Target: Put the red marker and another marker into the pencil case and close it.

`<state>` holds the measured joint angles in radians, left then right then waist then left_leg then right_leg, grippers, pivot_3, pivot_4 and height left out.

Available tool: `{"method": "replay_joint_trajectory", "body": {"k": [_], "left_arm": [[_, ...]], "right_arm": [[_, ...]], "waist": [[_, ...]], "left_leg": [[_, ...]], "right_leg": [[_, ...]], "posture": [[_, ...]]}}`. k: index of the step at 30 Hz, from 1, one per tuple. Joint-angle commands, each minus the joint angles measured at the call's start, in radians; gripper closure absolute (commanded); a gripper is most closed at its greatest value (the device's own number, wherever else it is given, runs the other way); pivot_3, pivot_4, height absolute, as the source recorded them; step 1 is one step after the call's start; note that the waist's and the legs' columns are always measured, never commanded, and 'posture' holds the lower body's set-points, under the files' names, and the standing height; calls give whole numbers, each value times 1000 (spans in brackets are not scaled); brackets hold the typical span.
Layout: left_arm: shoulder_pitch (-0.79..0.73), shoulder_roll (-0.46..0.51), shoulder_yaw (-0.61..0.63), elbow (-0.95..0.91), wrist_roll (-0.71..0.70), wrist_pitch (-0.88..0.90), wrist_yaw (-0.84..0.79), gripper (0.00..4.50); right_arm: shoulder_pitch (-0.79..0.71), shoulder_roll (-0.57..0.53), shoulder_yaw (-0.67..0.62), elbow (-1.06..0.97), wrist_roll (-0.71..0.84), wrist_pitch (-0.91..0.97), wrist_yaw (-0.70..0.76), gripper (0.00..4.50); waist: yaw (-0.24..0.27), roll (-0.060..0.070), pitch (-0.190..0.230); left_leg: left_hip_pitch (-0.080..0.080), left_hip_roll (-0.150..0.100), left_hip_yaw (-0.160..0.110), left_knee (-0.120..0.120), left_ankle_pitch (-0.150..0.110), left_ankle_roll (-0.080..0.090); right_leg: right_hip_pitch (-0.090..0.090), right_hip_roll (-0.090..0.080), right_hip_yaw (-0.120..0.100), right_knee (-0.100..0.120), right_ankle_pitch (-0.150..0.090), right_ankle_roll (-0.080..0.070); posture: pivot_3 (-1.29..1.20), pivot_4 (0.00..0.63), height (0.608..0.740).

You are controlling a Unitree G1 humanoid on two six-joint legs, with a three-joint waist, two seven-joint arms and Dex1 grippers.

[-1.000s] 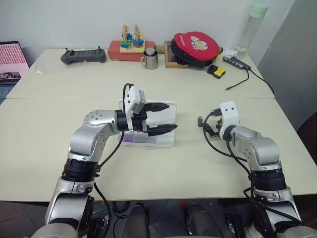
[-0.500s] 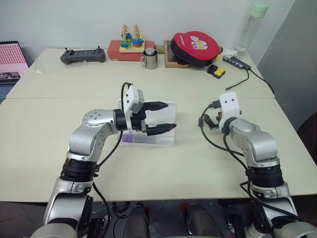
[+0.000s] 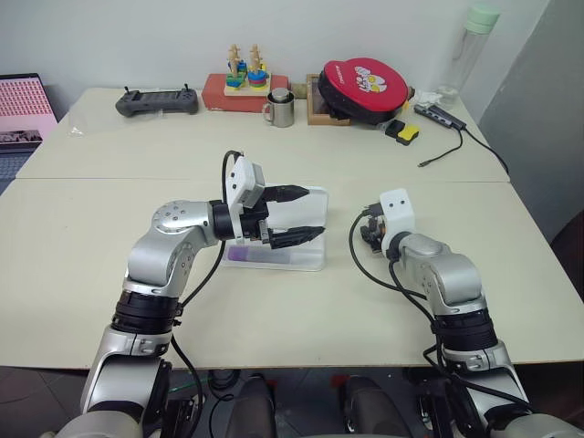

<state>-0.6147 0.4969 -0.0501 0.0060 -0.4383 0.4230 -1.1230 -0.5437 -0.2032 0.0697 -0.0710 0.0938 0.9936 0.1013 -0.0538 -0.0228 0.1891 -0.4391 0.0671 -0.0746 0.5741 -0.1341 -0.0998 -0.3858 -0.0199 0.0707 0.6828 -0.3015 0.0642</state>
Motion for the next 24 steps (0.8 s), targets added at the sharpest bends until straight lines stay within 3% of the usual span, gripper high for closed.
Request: {"method": "replay_joint_trajectory", "body": {"k": [1,8,13,16,19,24], "left_arm": [[-15,-2,13,-24,-17,-18,2,0],[-21,-9,33,-27,-40,-4,16,0],[-8,7,47,-75,-85,46,19,0],[30,87,30,-65,-56,47,-34,0],[101,223,-13,22,52,-44,-115,0],[104,280,13,89,52,-61,-155,0]], "right_arm": [[-18,-8,-12,-20,-12,-17,2,2667],[-23,-9,-17,-57,-2,-6,15,4234],[-56,-39,-40,-117,54,-59,108,4250],[-68,-79,-63,-182,157,-74,252,4250],[-49,-167,4,-270,252,-34,426,4250],[-43,-172,138,-322,308,0,510,4250]], "waist": [[0,0,0],[0,0,0],[-1,0,0],[-3,0,0],[-12,1,0],[-6,1,0]], "left_leg": [[0,0,0,0,0,0],[0,0,0,0,0,0],[0,0,0,0,0,0],[0,0,0,0,0,0],[1,0,0,-2,0,0],[2,1,0,-3,0,0]], "right_leg": [[0,0,0,0,0,0],[0,0,0,0,0,0],[0,0,0,0,0,0],[0,0,0,0,0,1],[0,0,1,0,-1,1],[0,0,-1,0,-4,0]], "posture": [[0,150,740],[0,150,740],[0,150,740],[0,150,740],[0,150,740],[0,150,740]]}}
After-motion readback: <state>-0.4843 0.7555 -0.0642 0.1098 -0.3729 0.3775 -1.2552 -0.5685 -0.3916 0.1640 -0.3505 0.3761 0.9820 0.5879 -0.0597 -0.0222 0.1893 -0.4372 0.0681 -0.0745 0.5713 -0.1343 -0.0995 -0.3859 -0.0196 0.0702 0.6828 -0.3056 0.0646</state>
